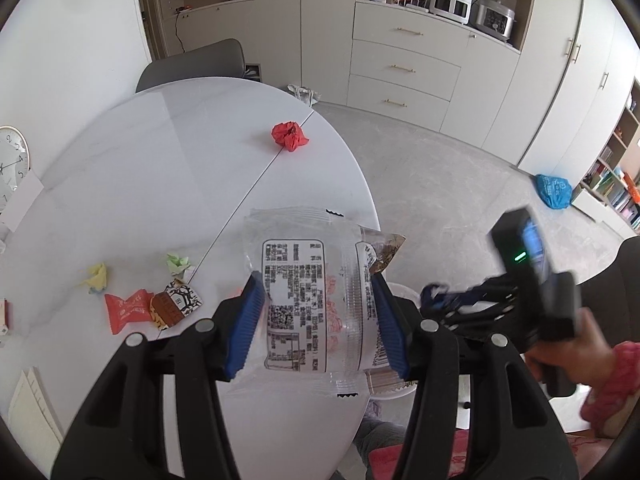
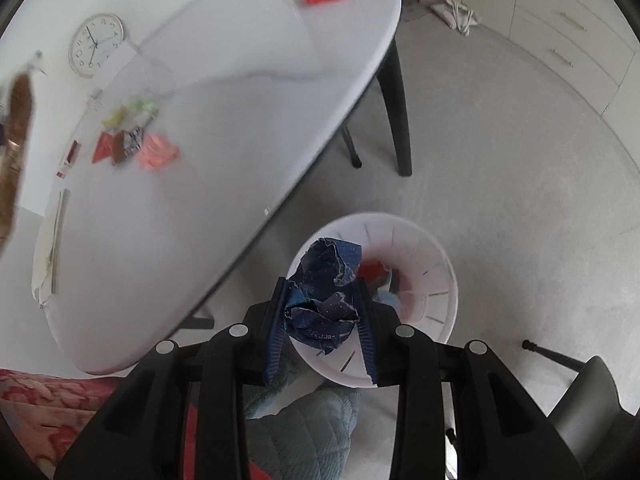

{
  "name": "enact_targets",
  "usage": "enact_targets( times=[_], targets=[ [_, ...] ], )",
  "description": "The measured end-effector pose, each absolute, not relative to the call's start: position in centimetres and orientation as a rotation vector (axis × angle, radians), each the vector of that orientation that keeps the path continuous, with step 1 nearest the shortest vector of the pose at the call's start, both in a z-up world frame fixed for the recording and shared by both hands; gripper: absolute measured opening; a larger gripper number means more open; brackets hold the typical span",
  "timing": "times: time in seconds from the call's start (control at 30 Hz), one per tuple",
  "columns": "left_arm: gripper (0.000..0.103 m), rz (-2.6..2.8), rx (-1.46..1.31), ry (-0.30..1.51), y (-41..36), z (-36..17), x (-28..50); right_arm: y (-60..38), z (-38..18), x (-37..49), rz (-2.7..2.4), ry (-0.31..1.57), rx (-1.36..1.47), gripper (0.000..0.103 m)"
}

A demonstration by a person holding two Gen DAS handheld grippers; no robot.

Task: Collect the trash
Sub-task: 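Carry the snack bag with the left tool while the right tool carries the blue paper to the bin, then open the right tool over the bin while the left tool drops the snack bag in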

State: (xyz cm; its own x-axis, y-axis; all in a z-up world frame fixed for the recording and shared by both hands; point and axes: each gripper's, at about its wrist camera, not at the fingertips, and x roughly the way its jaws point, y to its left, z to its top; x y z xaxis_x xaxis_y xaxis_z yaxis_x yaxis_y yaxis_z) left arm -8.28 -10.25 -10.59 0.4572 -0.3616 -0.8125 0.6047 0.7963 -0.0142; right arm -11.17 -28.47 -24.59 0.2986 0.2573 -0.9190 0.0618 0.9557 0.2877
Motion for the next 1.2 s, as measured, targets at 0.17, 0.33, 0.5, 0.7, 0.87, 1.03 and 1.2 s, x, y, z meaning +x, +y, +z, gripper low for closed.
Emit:
enact_targets(
  times=[0.17, 0.33, 0.5, 0.7, 0.87, 1.03, 1.2],
  targets=[
    [0.053, -0.613, 0.329, 0.929, -10.9, -10.9, -9.0, -27.8, -30.5, -11.4, 0.126, 1.367, 0.309, 0.073],
    [0.052, -0.658, 0.374, 0.930, -12.4, -10.9, -9.9, -29.6, -28.9, -12.8, 0.083, 1.324, 0.381, 0.086],
    [0.053, -0.769, 0.447, 0.913, -16.1, -11.4, -12.0, -33.1, -23.6, -15.0, -0.031, 1.218, 0.362, 0.095],
    [0.052, -0.866, 0.513, 0.939, -20.9, -13.9, -13.8, -37.4, -18.3, -17.5, -0.154, 1.118, 0.321, 0.099],
    [0.053, -0.880, 0.571, 1.023, -24.1, -18.3, -14.2, -40.6, -16.7, -19.4, -0.211, 1.074, 0.344, 0.099],
    [0.066, -0.867, 0.592, 1.124, -25.7, -22.4, -14.2, -42.1, -17.3, -20.2, -0.225, 1.088, 0.384, 0.099],
    [0.087, -0.880, 0.579, 1.121, -26.0, -22.6, -14.9, -42.5, -18.2, -20.3, -0.217, 1.110, 0.401, 0.099]
  ],
)
